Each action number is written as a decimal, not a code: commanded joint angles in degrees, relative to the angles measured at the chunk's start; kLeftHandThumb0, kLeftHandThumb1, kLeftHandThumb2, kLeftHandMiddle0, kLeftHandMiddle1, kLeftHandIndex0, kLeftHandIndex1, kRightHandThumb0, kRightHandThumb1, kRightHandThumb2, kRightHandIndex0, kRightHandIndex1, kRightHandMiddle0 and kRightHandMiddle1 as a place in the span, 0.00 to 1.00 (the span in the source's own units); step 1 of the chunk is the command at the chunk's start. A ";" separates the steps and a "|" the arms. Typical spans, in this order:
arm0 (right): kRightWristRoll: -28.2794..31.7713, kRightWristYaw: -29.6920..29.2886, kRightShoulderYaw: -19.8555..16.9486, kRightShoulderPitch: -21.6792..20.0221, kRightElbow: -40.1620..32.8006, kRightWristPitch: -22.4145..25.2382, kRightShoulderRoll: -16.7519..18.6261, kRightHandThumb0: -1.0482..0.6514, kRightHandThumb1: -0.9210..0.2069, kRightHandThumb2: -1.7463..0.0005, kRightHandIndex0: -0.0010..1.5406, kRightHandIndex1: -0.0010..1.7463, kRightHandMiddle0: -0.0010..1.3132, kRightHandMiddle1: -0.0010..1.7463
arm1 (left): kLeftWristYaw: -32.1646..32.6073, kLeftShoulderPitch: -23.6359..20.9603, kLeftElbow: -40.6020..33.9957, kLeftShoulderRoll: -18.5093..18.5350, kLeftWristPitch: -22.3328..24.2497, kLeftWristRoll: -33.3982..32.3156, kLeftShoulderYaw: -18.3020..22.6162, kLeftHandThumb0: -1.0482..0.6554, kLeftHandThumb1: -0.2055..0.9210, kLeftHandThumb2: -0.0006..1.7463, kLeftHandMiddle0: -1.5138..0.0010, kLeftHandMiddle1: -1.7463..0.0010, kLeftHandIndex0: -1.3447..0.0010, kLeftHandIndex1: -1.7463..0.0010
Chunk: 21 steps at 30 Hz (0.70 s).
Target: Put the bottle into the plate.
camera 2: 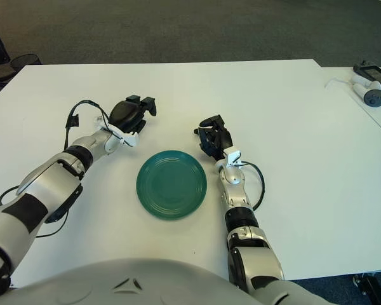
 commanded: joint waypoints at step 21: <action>-0.14 -0.71 0.02 2.76 2.93 3.33 0.07 0.41 0.00 0.71 0.26 0.61 0.16 0.99 | -2.31 -3.86 -1.04 -2.42 -5.94 -8.31 9.00 0.61 0.74 0.50 0.68 0.13 0.83 0.00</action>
